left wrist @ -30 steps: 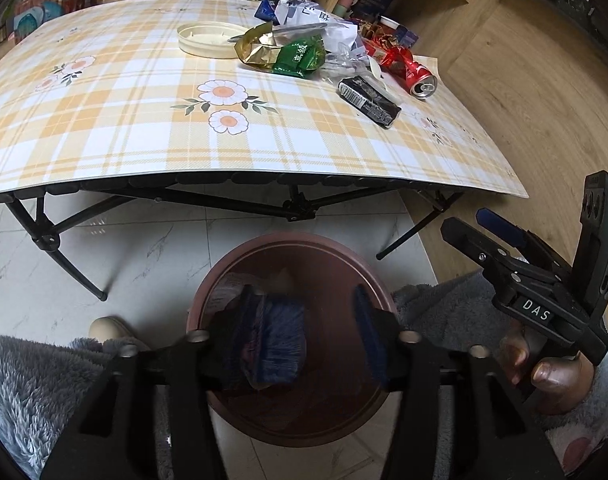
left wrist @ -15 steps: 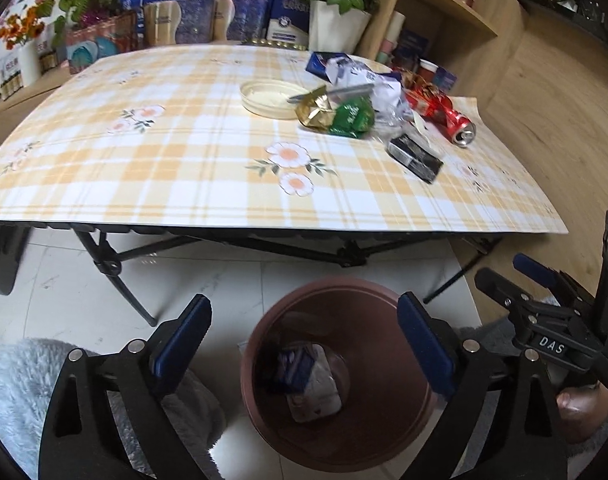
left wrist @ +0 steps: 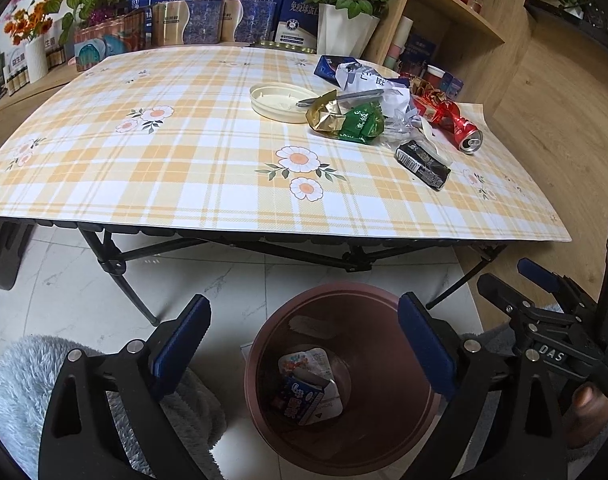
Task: Collect trash
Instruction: 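Move both tools back toward the table, then grasp the white plastic lid by its rim with the left gripper, then grasp the red cola can with the right gripper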
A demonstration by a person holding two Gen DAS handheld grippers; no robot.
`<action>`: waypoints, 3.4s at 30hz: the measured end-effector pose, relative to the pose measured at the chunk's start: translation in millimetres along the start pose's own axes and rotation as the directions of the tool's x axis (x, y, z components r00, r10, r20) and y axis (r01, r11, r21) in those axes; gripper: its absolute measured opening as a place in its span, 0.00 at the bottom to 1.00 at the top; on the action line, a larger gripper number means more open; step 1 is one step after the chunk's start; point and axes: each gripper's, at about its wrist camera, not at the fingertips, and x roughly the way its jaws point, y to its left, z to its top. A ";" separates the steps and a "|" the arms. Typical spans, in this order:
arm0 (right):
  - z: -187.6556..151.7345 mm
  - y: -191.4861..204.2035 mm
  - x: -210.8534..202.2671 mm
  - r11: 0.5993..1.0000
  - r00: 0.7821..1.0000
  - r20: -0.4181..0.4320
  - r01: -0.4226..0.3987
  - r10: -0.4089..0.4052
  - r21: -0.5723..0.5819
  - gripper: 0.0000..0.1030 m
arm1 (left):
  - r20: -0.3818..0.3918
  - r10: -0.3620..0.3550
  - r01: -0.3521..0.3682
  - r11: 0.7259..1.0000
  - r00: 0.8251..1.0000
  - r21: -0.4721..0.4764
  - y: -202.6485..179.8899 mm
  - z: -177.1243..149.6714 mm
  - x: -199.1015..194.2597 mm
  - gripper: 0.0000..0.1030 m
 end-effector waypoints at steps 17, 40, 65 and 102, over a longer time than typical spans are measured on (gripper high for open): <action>11.1 -14.1 1.7 0.998 0.999 0.033 -0.039 0.037 0.051 0.94 | -0.019 -0.086 0.084 0.993 0.996 -0.082 13.7 11.8 2.7 0.90; 83.8 -75.0 9.3 0.999 0.996 0.084 -0.023 0.019 0.046 0.94 | -0.042 -0.079 0.066 0.965 0.996 -0.252 71.8 195.8 128.3 0.36; 91.0 -94.5 21.5 0.994 0.996 0.088 -0.037 0.028 0.103 0.94 | 0.321 0.390 -0.489 0.804 0.863 0.337 57.9 246.6 55.1 0.04; 228.2 -136.9 160.8 0.987 0.973 -0.172 0.141 -0.153 -0.078 0.39 | 0.171 -0.194 0.219 0.965 0.966 -0.141 61.4 204.4 19.9 0.04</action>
